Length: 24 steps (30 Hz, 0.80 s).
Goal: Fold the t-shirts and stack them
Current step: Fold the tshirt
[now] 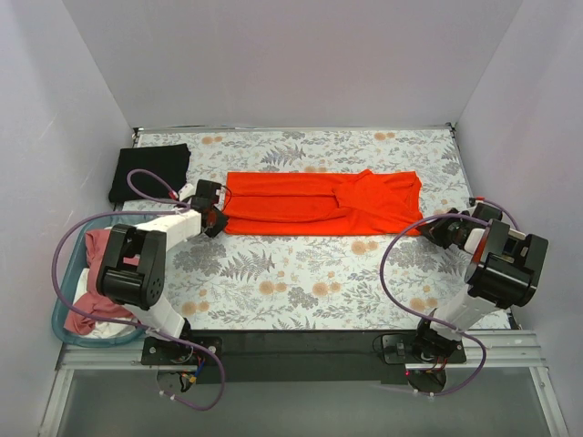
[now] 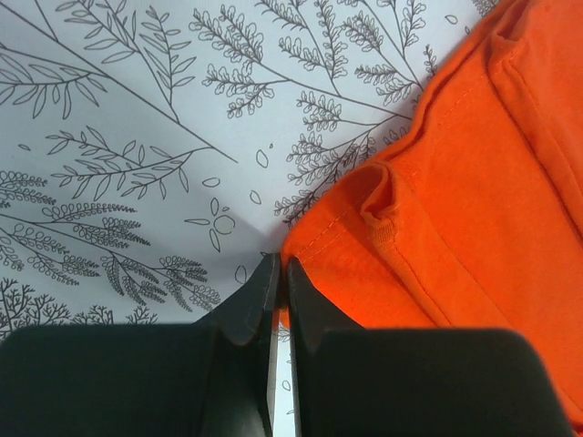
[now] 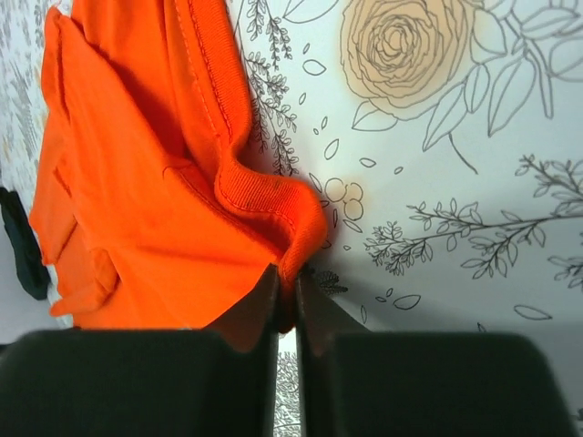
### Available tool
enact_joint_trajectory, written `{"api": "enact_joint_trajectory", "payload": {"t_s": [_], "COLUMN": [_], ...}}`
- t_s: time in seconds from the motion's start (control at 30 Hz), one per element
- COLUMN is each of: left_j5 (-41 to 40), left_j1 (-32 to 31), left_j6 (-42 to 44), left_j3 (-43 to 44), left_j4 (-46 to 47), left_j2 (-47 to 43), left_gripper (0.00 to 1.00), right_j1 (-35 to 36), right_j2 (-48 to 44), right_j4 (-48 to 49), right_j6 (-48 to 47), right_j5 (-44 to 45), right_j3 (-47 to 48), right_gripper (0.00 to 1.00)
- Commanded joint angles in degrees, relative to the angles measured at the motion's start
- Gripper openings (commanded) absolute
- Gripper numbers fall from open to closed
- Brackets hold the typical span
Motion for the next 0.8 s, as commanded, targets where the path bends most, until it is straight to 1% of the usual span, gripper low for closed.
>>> {"api": "enact_joint_trajectory", "payload": {"t_s": [0.0,0.03,0.13,0.2,0.27,0.3,0.33,0.4,0.47,0.53,0.6,0.63,0.7,0.73,0.77], "left_j5": [-2.1,-2.3,-3.1,-2.9,-1.7,-1.1,-0.7,-0.2,-0.1,0.3,1.2,1.3,1.8,1.8,1.8], "left_j1": [0.8,0.9,1.0,1.0,1.0,1.0,1.0,1.0,1.0,1.0,1.0,1.0,1.0,1.0,1.0], "left_j6": [0.9,1.0,0.4,-0.2,-0.8,-1.0,-1.6,-1.8,-1.9,-1.8,-1.6,-1.7,-1.2,-1.2,-1.1], "left_j3": [0.3,0.8,2.0,0.4,-1.9,-4.5,-5.6,-7.5,-9.1,-10.4,-10.9,-11.2,-10.9,-10.7,-10.3], "left_j4": [-5.7,-6.6,-12.5,-15.9,-17.9,-18.5,-19.2,-21.8,-23.5,-23.8,-23.8,-23.9,-24.6,-24.9,-25.4], "left_j2": [3.4,3.5,3.0,1.4,-2.4,-3.8,-5.4,-10.2,-14.8,-16.9,-18.3,-18.3,-18.4,-18.7,-19.1], "left_gripper": [0.0,0.0,0.0,0.0,0.0,0.0,0.0,0.0,0.0,0.0,0.03,0.1,0.15,0.18,0.25], "right_j1": [-0.9,-1.0,-1.6,-2.0,-2.2,-2.2,-2.2,-2.3,-2.6,-2.8,-2.8,-2.8,-2.8,-2.8,-2.8], "right_j2": [1.9,1.9,1.0,-0.9,-2.8,-4.7,-5.8,-8.9,-11.5,-13.0,-14.2,-14.4,-15.8,-16.6,-18.3], "right_j4": [-1.5,-2.2,-4.4,-8.4,-10.9,-13.7,-15.5,-19.5,-21.8,-23.3,-23.7,-24.3,-24.9,-25.4,-25.7], "right_j6": [-2.5,-2.5,-3.0,-3.5,-4.1,-4.4,-5.0,-5.9,-6.9,-7.0,-7.1,-7.2,-7.8,-8.1,-8.3], "right_j5": [3.1,3.1,4.2,5.8,8.9,9.7,11.8,13.3,16.5,18.0,17.7,17.5,17.0,17.2,17.5], "right_j3": [2.4,3.2,3.7,3.4,1.8,1.2,0.6,-1.3,-2.7,-3.4,-3.9,-3.9,-4.0,-4.0,-3.9], "right_gripper": [0.05,0.01,0.01,0.01,0.01,0.01,0.01,0.01,0.01,0.01,0.09,0.16,0.26,0.34,0.38]}}
